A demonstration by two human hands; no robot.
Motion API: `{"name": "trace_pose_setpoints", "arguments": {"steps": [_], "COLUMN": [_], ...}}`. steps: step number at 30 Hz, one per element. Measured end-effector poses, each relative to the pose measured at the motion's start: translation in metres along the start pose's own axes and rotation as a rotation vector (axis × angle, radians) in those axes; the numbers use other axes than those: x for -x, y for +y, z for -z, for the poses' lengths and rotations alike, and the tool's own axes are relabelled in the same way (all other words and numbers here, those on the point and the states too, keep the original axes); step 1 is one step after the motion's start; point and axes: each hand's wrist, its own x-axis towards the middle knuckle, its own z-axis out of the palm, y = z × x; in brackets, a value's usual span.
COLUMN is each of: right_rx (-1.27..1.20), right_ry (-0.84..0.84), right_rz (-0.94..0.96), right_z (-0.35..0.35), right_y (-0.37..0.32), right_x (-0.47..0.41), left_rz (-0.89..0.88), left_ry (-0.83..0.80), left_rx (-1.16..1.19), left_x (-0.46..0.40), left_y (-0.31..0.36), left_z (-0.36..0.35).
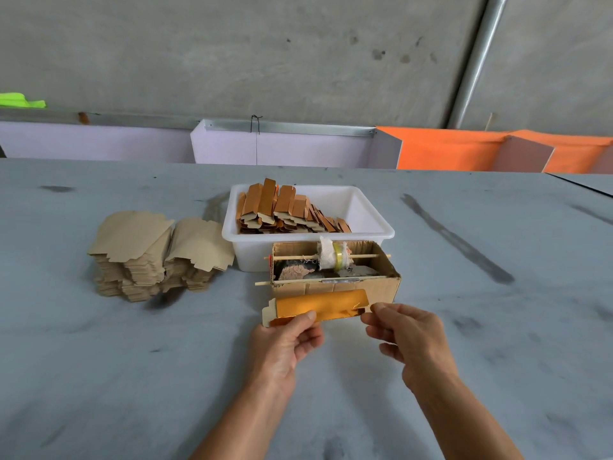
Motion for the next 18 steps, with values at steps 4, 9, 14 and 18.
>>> {"name": "trace_pose_setpoints", "arguments": {"steps": [4, 9, 14, 18], "right_rx": [0.028, 0.012, -0.044, -0.089], "right_ry": [0.001, -0.04, -0.084, -0.097], "right_rz": [-0.013, -0.052, -0.085, -0.079], "right_z": [0.003, -0.006, -0.015, -0.018], "right_y": [-0.002, 0.004, 0.012, 0.014], "right_x": [-0.002, 0.0, 0.004, 0.005], "left_rz": [-0.007, -0.017, -0.055, -0.065], "left_ry": [0.005, 0.01, 0.004, -0.018], "left_rx": [0.011, 0.009, -0.017, -0.031], "left_x": [-0.001, -0.001, -0.003, -0.004], "left_y": [-0.001, -0.001, -0.004, -0.006], "left_z": [-0.001, 0.001, 0.003, 0.007]}}
